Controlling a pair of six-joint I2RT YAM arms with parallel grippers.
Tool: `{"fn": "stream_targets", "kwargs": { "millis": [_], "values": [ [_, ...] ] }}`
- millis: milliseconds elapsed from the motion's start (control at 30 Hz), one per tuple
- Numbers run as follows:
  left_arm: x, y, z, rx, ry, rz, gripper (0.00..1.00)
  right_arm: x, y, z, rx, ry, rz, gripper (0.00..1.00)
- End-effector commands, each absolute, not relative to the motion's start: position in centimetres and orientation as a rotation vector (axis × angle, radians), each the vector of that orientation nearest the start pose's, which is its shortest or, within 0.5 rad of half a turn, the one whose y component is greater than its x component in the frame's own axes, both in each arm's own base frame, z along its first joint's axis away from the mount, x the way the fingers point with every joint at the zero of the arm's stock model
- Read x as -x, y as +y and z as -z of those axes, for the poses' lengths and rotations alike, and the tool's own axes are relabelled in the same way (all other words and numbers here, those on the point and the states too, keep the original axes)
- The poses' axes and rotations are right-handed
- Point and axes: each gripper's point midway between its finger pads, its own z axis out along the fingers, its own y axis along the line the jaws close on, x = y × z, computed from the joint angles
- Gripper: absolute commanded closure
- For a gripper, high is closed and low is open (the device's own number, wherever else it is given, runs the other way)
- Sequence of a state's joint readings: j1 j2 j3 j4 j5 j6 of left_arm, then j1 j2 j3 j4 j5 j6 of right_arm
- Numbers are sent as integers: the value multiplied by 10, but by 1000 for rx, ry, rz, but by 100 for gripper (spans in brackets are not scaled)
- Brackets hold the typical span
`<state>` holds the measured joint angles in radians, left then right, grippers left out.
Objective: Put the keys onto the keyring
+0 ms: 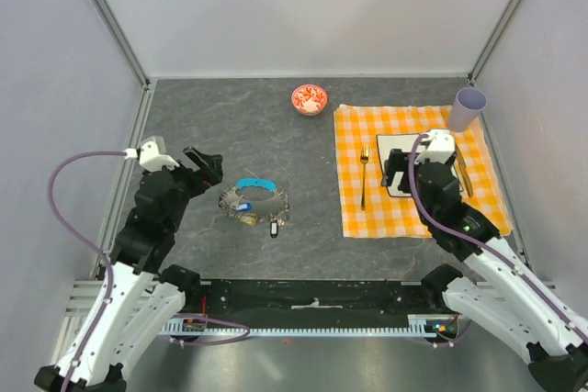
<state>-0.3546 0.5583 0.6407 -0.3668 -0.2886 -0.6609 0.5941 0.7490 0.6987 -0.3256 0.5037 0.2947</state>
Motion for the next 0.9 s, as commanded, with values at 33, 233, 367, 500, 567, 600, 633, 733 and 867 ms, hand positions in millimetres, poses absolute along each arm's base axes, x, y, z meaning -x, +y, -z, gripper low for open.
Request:
{"fn": "stream_targets", "kwargs": {
  "millis": [33,233,367,500,567,600,633,733,867],
  "values": [
    [-232,-30,-307,313,1683,214,1,-256,40,-288,-234,1699,8,2],
    [-188,2,-376,225,1463,117,0,-230,5,-336,-321,1528,26,2],
    [-161,13,-399,224,1352,124,1,-219,-8,-346,-352,1476,42,2],
    [-143,23,-413,231,1266,121,1,-214,-13,-351,-358,1455,41,2],
    [-139,26,-414,240,1246,119,1,-213,-13,-352,-356,1451,40,2],
    [-136,28,-416,246,1226,122,1,-214,-13,-352,-354,1454,43,2],
    [-134,29,-417,252,1215,119,1,-214,-12,-352,-348,1455,39,2],
    [-133,30,-413,255,1214,116,0,-215,-10,-353,-340,1457,36,2],
    [-133,32,-410,264,1214,114,0,-215,-8,-353,-330,1458,29,2]
  ]
}}
